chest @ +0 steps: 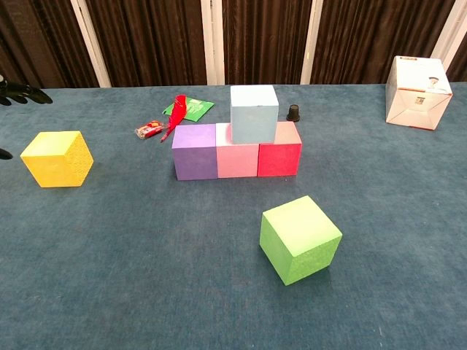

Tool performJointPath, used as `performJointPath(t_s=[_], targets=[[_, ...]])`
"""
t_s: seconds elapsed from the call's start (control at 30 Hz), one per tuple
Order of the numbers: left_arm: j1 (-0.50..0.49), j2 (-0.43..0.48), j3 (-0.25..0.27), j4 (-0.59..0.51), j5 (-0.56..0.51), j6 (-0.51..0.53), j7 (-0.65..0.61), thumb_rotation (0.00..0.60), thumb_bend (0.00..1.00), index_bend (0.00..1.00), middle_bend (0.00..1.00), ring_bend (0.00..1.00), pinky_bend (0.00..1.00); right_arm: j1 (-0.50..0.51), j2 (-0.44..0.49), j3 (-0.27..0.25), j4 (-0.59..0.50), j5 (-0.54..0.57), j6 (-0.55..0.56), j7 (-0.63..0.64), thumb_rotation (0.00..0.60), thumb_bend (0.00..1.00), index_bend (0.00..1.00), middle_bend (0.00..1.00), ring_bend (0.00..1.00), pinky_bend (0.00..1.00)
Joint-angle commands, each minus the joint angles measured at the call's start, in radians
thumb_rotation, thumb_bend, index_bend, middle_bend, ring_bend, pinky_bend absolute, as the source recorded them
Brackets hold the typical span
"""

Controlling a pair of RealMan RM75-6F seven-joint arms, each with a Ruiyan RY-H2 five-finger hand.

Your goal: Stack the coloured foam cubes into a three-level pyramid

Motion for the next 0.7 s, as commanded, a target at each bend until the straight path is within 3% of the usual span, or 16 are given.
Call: performJointPath(t_s=[0.03,0.2,0.37,0.43,0.7], targets=[[-0.105,0.046,0.008,-0.005,-0.150,-0.115,0.061,0.600,0.24,0.01,0.02,0.00,0.00,0.002,-0.001,0.000,0.000,0.002,-0.003,-0.004,0.600,0.25,0.11,0.08,0.00,0.00],[-0.238,0.083,0.095,-0.016,-0.330,-0.166,0.172,0.600,0.24,0.01,0.02,0.00,0.00,0.002,-0.005,0.003,-0.001,0.009,-0.002,-0.017,0.600,0.25,0.11,0.08,0.00,0.00],[-0.334,0.081,0.166,-0.010,-0.478,-0.223,0.205,0.600,0.25,0.02,0.03,0.00,0.00,0.002,-0.007,0.002,-0.004,0.011,-0.003,-0.023,0.600,0.25,0.11,0.08,0.00,0.00],[-0.394,0.070,0.225,0.013,-0.540,-0.248,0.234,0.600,0.26,0.02,0.03,0.00,0.00,0.002,-0.007,0.001,-0.005,0.012,-0.004,-0.026,0.600,0.25,0.11,0.08,0.00,0.00],[-0.504,0.032,0.342,0.006,-0.653,-0.167,0.276,0.600,0.26,0.05,0.06,0.00,0.00,0.001,-0.007,0.008,-0.007,0.020,0.001,-0.024,0.600,0.25,0.11,0.08,0.00,0.00]])
